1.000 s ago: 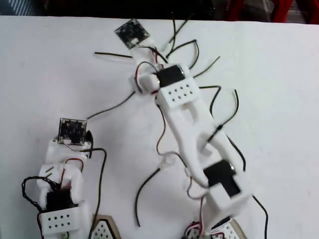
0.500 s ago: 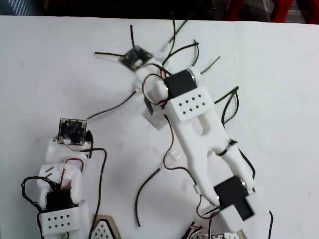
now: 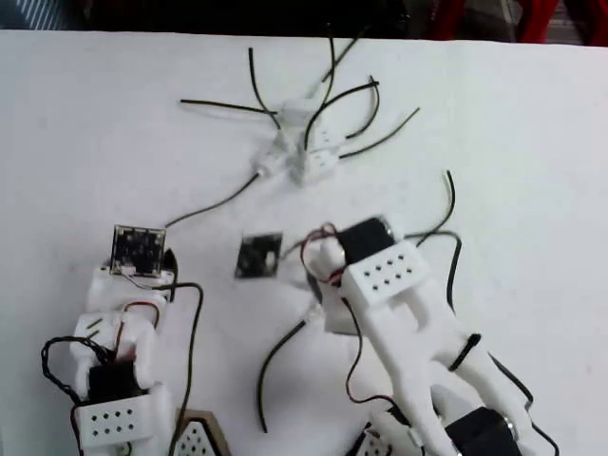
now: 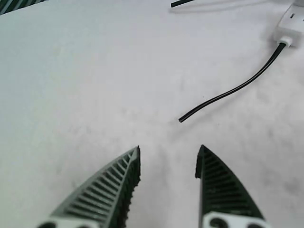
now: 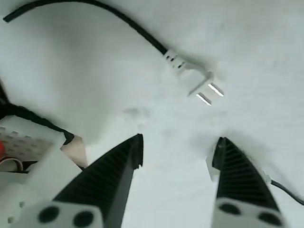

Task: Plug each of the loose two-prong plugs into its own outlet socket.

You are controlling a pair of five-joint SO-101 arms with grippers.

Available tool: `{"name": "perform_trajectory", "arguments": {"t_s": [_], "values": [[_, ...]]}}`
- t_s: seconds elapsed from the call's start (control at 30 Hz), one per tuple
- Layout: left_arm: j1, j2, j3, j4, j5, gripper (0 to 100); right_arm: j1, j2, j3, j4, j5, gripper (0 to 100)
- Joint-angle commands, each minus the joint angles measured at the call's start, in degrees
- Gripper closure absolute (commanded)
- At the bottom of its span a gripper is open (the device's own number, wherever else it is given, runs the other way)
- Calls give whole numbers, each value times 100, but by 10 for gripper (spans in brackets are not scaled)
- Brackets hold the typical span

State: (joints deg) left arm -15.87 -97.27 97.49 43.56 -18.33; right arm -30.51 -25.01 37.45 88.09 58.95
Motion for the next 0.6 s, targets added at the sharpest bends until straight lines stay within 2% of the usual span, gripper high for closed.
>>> {"name": "perform_trajectory", "arguments": {"t_s": [0.0,0.1,0.27,0.4,0.47,0.57], "values": [[75,-57,-18,35,0,800,-127,-119,598,-752,88,690],[75,-57,-18,35,0,800,-356,136,809,-1200,-35,637],[75,-57,-18,35,0,800,-813,910,818,-2044,-378,636],[75,-57,-18,35,0,800,-804,1763,818,-2730,-422,638],[75,-57,-18,35,0,800,-673,2185,818,-2985,-422,671],[75,-57,-18,35,0,800,-462,2598,818,-3301,-396,796]]}}
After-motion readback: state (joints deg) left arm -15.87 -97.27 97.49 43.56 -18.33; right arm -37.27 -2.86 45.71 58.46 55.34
